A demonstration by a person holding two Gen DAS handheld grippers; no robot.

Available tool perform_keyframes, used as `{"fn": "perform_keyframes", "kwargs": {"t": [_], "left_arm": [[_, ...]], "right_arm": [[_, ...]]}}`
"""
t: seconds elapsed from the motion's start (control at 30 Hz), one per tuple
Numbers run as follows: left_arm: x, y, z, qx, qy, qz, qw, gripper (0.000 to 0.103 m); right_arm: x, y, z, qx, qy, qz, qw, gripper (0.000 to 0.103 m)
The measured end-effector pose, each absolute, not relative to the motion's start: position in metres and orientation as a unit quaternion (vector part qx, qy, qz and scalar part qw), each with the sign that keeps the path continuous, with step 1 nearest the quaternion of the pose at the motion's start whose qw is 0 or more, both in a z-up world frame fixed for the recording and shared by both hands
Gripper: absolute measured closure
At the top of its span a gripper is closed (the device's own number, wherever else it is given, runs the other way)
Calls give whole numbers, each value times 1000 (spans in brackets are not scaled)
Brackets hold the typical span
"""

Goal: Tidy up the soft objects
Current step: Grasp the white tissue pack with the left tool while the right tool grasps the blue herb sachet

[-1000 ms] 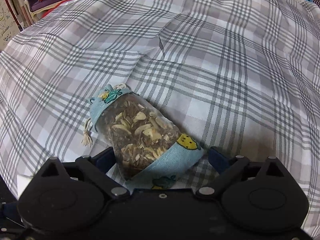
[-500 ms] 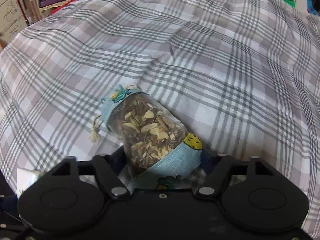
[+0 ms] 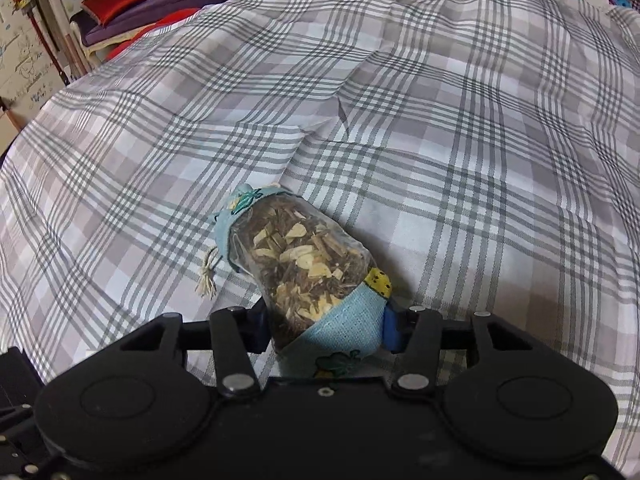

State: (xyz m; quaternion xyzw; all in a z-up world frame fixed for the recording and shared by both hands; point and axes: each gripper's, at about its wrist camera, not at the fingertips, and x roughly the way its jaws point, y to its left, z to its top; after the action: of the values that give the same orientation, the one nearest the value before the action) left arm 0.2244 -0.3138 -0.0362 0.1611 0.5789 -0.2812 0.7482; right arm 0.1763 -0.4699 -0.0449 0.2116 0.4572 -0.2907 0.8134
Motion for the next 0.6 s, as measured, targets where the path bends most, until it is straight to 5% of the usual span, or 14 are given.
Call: {"fn": "perform_keyframes", "kwargs": {"t": [0.6], "left_arm": [[219, -286, 42, 89, 562, -315, 759, 52]], "right_arm": [[127, -514, -25, 299, 376, -347, 805, 56]]}}
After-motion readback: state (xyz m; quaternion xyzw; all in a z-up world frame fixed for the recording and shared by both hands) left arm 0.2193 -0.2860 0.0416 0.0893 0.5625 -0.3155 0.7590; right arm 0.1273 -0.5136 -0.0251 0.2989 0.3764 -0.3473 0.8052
